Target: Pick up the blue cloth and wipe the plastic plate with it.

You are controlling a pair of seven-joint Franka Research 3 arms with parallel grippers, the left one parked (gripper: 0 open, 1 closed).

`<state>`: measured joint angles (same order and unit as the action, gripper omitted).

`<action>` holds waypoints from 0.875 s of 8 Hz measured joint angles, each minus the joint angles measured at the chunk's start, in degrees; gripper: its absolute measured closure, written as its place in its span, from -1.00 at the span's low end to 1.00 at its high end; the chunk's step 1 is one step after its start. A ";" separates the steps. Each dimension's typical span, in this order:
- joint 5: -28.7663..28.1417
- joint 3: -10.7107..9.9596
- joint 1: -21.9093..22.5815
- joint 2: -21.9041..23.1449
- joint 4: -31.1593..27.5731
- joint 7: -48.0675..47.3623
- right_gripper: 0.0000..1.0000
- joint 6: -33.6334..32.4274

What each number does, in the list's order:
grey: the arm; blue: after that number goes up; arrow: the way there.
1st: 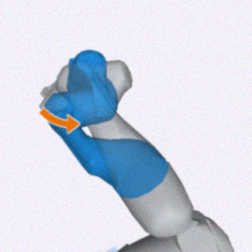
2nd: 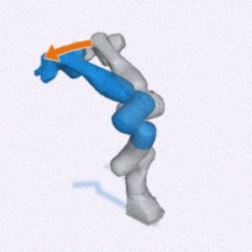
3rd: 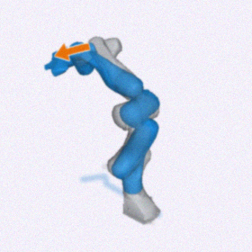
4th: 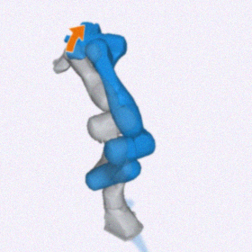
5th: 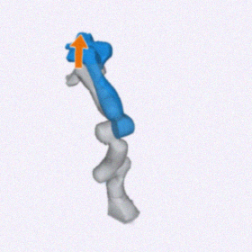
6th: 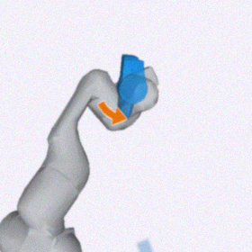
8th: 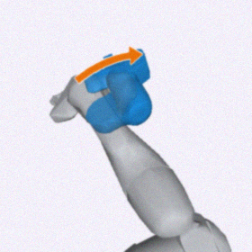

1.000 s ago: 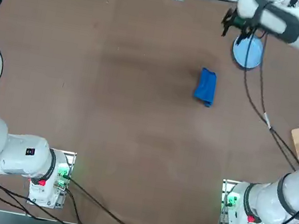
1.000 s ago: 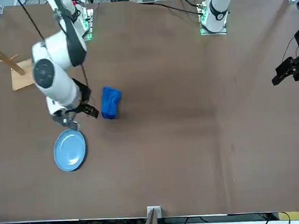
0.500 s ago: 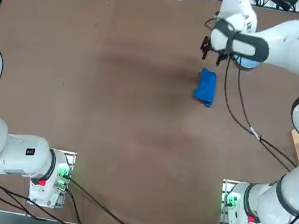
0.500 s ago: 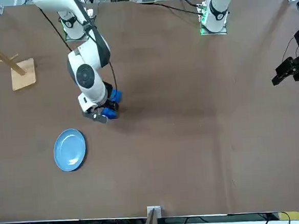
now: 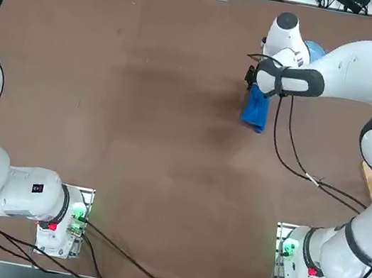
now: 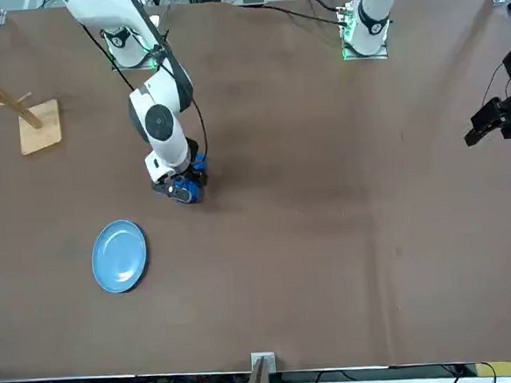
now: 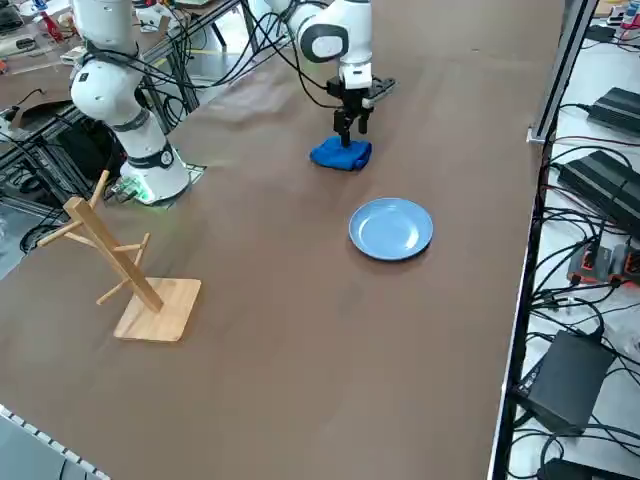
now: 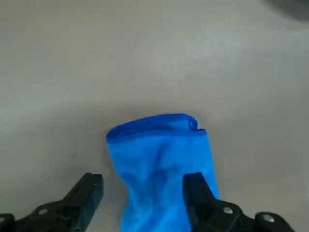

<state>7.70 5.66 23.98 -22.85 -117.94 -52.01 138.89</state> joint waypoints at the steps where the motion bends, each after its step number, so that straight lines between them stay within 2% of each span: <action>1: 0.14 -0.09 0.00 -0.01 -0.71 -0.48 -1.00 1.70; 7: 2.20 -0.33 -0.43 -0.31 -5.84 -1.74 -1.00 7.90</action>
<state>9.90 5.33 23.55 -23.16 -123.79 -53.75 146.79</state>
